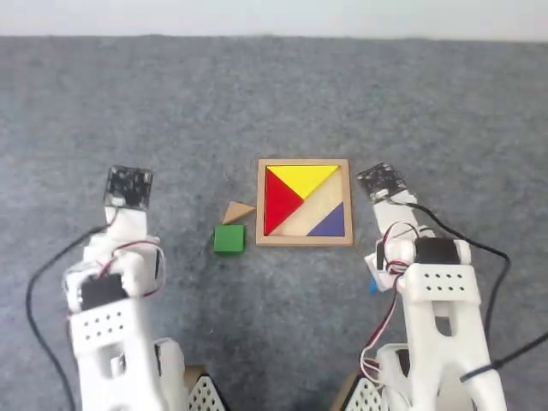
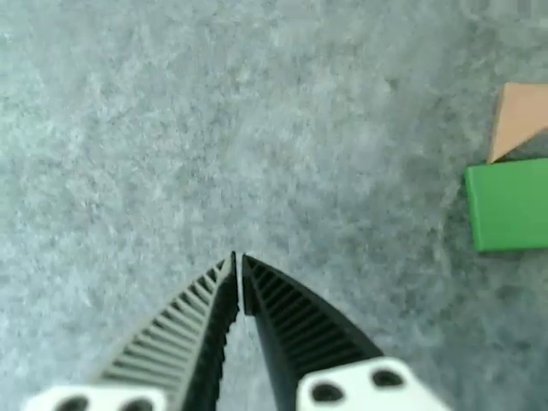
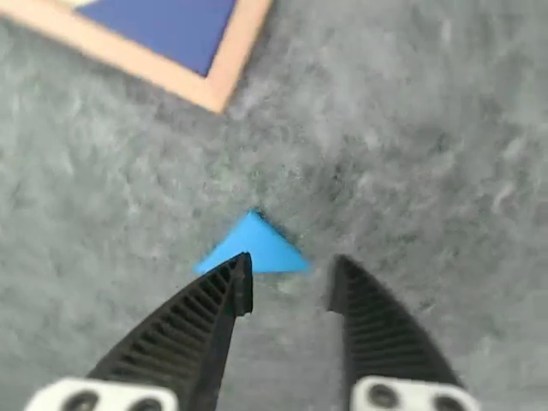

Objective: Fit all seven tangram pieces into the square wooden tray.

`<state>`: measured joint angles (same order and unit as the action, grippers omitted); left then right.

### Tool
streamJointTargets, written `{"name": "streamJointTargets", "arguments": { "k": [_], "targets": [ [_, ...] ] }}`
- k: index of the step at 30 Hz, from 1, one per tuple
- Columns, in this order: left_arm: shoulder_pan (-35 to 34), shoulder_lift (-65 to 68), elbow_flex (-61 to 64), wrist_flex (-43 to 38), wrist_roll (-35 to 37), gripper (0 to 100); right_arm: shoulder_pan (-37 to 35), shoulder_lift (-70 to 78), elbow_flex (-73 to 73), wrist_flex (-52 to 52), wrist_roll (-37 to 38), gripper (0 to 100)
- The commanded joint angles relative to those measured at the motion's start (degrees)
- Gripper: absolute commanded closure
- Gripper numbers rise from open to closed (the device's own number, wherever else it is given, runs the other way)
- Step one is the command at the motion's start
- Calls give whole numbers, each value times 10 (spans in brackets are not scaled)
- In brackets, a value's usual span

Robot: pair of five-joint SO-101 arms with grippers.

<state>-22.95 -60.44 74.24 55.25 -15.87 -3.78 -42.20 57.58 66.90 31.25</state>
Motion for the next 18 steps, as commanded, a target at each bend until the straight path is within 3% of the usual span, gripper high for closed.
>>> {"name": "streamJointTargets", "arguments": {
  "k": [1, 4, 7, 14, 18],
  "targets": [
    [11, -84, 47, -20, -15, 988, 2, -19, -36, 8, 241, 758],
    [11, -105, 81, -20, -56, 988, 3, -19, -40, 44, 400, 758],
    [9, -119, 118, -20, -105, 988, -20, -19, -38, 102, 477, 758],
    [7, -144, 134, -19, -133, 988, -131, -25, -11, 138, 497, 758],
    [7, -148, 137, -19, -133, 988, -143, -19, -6, 121, 529, 758]
  ]
}}
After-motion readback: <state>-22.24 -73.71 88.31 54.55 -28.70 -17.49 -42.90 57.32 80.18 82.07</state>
